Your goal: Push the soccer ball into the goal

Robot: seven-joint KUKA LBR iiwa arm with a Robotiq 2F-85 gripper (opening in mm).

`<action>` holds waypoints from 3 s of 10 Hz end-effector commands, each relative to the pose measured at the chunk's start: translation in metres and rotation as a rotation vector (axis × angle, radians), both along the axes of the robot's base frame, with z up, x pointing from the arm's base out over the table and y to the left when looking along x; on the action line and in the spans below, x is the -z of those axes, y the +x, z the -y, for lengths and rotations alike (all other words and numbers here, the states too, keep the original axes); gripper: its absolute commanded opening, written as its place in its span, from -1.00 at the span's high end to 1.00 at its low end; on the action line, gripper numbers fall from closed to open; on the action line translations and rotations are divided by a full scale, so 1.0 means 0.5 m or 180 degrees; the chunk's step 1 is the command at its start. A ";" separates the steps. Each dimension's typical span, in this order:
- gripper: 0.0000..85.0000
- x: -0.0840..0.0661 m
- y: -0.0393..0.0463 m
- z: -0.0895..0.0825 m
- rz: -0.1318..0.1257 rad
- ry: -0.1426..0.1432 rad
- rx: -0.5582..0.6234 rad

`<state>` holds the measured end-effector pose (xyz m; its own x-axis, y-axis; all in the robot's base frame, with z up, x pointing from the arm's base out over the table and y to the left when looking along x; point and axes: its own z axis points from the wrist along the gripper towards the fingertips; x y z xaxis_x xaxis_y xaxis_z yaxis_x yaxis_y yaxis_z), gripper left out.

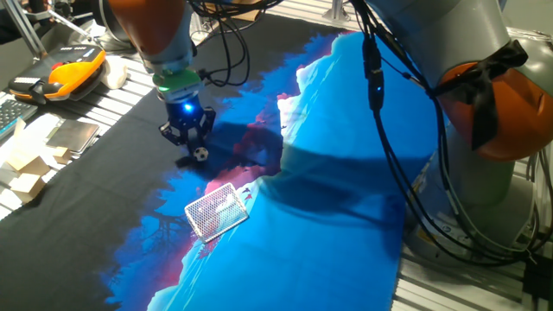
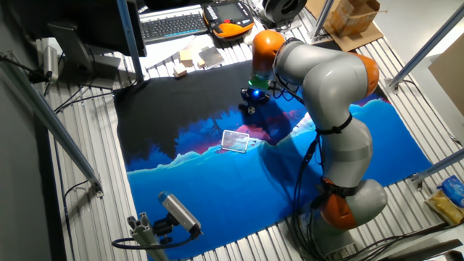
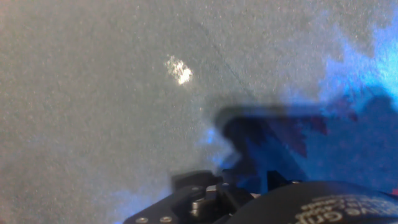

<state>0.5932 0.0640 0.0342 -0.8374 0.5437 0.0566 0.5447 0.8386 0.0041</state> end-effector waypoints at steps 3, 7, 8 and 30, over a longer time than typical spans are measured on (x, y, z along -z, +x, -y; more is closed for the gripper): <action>0.20 -0.003 -0.020 -0.009 -0.0023 -0.0026 0.0019; 0.20 -0.006 -0.046 -0.020 -0.0040 -0.0008 0.0072; 0.20 -0.004 -0.054 -0.023 -0.0039 -0.0003 0.0097; 0.20 -0.008 -0.094 -0.043 -0.0159 -0.0026 0.0417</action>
<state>0.5462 0.0857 0.0379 -0.7572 0.6469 0.0905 0.6469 0.7618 -0.0335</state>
